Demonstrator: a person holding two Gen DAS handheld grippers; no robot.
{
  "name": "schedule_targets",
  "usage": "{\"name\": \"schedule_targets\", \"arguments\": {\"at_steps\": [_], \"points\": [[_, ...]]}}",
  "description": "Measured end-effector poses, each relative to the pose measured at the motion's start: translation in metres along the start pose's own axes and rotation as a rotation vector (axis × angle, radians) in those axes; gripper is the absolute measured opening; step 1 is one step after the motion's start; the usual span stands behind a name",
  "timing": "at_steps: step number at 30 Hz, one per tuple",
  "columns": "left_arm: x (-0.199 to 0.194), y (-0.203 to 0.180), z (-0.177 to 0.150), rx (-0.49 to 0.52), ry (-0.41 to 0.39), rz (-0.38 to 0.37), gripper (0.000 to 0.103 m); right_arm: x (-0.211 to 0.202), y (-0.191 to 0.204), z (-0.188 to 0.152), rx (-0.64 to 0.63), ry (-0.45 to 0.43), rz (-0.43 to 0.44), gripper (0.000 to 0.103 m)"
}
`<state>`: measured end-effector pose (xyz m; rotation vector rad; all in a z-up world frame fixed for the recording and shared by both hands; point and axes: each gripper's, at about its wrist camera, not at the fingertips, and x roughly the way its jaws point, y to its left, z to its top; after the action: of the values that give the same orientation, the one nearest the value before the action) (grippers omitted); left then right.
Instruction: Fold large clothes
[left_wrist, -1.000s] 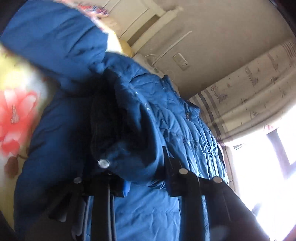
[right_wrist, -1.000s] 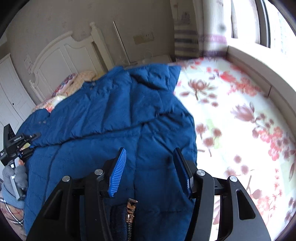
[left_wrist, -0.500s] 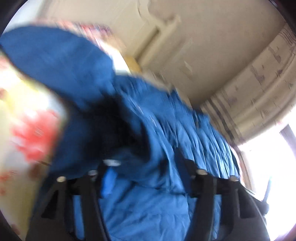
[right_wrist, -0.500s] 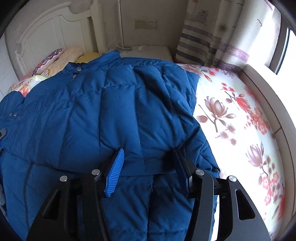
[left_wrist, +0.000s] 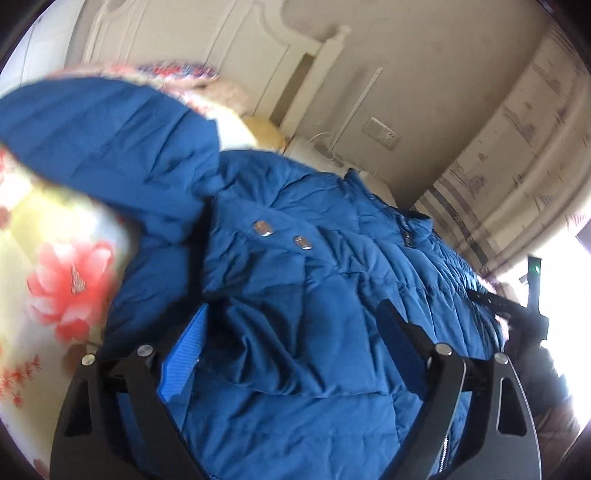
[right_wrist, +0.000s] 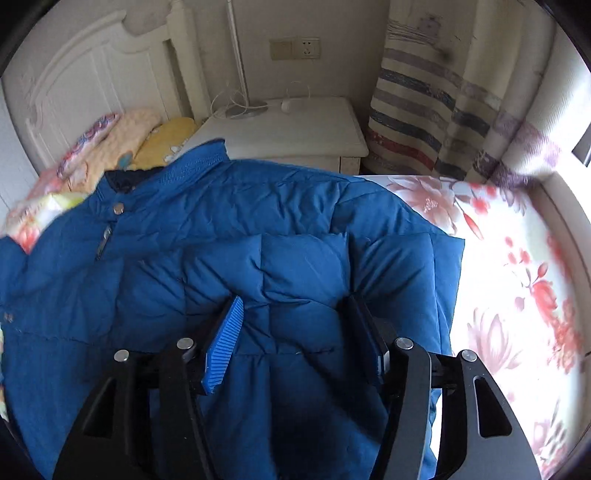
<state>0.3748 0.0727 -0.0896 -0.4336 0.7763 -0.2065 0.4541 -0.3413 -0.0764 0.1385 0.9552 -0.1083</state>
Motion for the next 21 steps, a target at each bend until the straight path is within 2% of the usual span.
{"name": "schedule_targets", "arguments": {"at_steps": [3,4,5,6,7,8,10,11,12,14,15,18,20,21], "points": [[0.001,0.006,0.0,-0.016,0.004,-0.016,0.09,-0.027,-0.001,0.001,0.015,-0.132,0.017,0.055],[0.003,0.004,0.0,-0.004,0.007,-0.007,0.091,-0.029,-0.003,0.002,0.012,-0.172,-0.005,0.058],[0.005,0.002,0.0,0.006,0.008,0.001,0.092,-0.02,-0.007,0.004,0.012,-0.144,-0.045,0.061],[0.005,0.0,-0.001,0.015,0.008,0.004,0.093,-0.003,-0.017,0.004,0.019,-0.074,-0.059,0.061],[0.005,-0.001,-0.002,0.018,0.007,0.003,0.093,0.011,-0.024,0.003,0.041,-0.013,-0.028,0.064],[0.005,0.0,-0.002,0.013,0.006,-0.002,0.093,0.011,-0.03,0.003,0.065,-0.022,-0.001,0.064],[0.003,0.002,-0.001,0.0,0.002,-0.015,0.094,0.002,-0.026,0.002,0.069,-0.008,-0.044,0.063],[0.002,0.003,-0.002,-0.008,-0.001,-0.022,0.094,-0.014,-0.017,-0.001,0.06,-0.047,-0.096,0.063],[0.002,0.003,-0.001,-0.014,-0.006,-0.027,0.093,-0.028,-0.008,-0.008,0.041,-0.093,-0.097,0.064],[-0.007,0.007,0.0,-0.037,-0.038,-0.036,0.093,-0.06,0.028,-0.03,-0.058,-0.166,-0.014,0.064],[-0.013,0.01,0.001,-0.055,-0.064,-0.04,0.093,-0.067,0.041,-0.041,-0.101,-0.166,0.01,0.065],[-0.043,0.039,0.012,-0.211,-0.147,-0.086,0.093,-0.064,0.08,-0.074,-0.243,-0.076,0.071,0.072],[-0.068,0.073,0.023,-0.368,-0.215,-0.062,0.093,-0.048,0.091,-0.093,-0.321,-0.033,0.024,0.074],[-0.078,0.09,0.028,-0.436,-0.24,-0.057,0.093,-0.039,0.093,-0.094,-0.314,-0.04,0.027,0.075]]}}
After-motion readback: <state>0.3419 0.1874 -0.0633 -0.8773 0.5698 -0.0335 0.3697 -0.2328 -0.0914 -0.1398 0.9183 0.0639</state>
